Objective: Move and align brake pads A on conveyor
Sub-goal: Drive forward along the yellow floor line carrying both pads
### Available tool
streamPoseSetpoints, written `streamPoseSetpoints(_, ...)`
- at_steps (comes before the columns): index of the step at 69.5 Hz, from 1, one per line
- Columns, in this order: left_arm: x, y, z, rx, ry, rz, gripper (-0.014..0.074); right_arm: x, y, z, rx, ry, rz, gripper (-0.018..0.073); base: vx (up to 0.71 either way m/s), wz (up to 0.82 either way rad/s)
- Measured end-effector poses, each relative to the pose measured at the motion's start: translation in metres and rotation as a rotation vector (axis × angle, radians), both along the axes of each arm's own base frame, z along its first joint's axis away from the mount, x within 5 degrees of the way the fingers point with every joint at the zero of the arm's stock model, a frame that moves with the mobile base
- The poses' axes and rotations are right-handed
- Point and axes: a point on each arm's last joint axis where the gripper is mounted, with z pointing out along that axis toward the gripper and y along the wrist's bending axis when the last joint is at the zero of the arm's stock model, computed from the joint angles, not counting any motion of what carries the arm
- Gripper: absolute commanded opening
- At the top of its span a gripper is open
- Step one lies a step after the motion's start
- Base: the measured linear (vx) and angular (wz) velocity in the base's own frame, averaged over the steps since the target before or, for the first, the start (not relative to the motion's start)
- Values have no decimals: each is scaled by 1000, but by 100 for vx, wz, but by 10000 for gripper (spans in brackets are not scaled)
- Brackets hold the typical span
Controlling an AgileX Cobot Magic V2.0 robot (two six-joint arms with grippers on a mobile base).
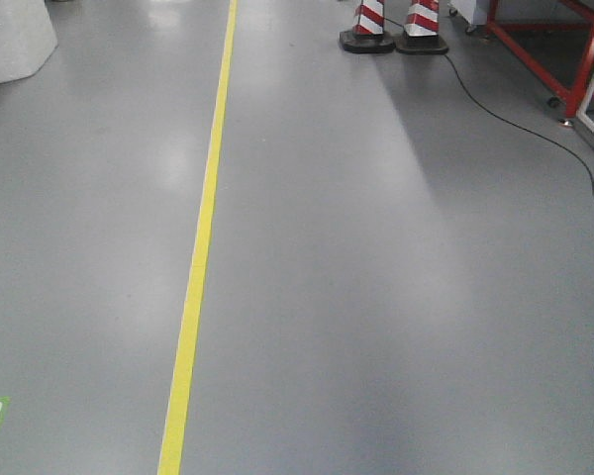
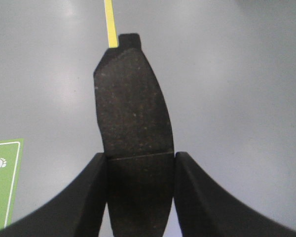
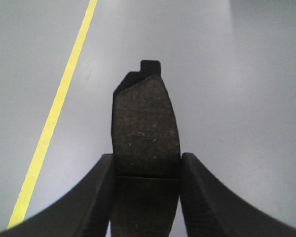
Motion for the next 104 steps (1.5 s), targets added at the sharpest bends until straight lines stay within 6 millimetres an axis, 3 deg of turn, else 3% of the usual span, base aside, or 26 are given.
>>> streamPoseSetpoints(36,0,0,0,0,0,0,174,0,0,0,0,0,0,188,24,8)
streamPoseSetpoints(104,0,0,0,0,0,0,174,0,0,0,0,0,0,188,44,0)
